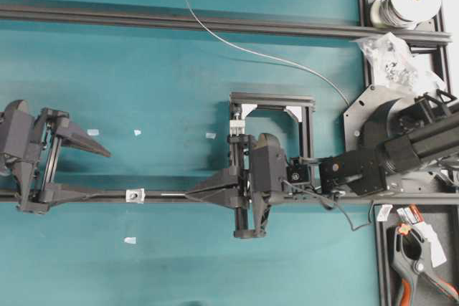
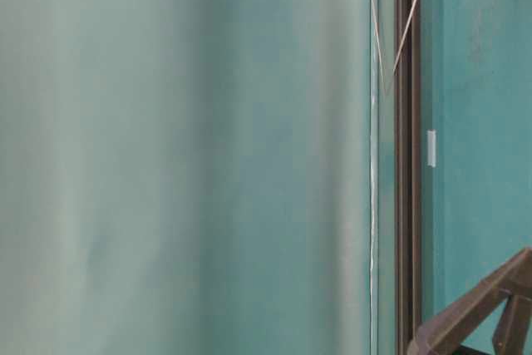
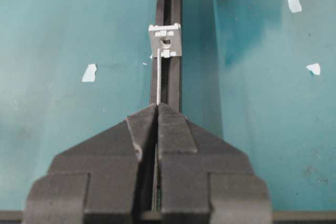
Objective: Insert the wire through the hole in the metal fitting.
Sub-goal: 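Push the wire tip into the white bracket's hole with the right gripper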
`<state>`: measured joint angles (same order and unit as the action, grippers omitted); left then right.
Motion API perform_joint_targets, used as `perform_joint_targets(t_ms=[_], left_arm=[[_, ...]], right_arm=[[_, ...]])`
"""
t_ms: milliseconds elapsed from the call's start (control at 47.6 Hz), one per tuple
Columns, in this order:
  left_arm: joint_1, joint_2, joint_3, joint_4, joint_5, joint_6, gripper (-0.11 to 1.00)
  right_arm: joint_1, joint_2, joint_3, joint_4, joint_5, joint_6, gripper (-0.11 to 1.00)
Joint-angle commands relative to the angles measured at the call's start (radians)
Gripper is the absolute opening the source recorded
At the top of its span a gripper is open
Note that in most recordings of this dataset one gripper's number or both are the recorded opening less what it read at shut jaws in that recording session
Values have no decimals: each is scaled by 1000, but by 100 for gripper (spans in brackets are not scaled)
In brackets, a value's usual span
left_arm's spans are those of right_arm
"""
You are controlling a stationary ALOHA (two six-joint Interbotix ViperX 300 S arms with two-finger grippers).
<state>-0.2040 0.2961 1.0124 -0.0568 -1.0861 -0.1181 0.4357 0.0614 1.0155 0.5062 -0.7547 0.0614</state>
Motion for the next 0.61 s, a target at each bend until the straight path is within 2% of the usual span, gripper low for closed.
perform_joint_targets(t_ms=[0,588], left_arm=[[-3,-20,-11,-3,-2,2,81],[-2,-21,-11,-3,0,2,81]], right_arm=[[5,-2,-21,0,-5,-3,-1],[5,37,-49,-2,-6,-3,-1]])
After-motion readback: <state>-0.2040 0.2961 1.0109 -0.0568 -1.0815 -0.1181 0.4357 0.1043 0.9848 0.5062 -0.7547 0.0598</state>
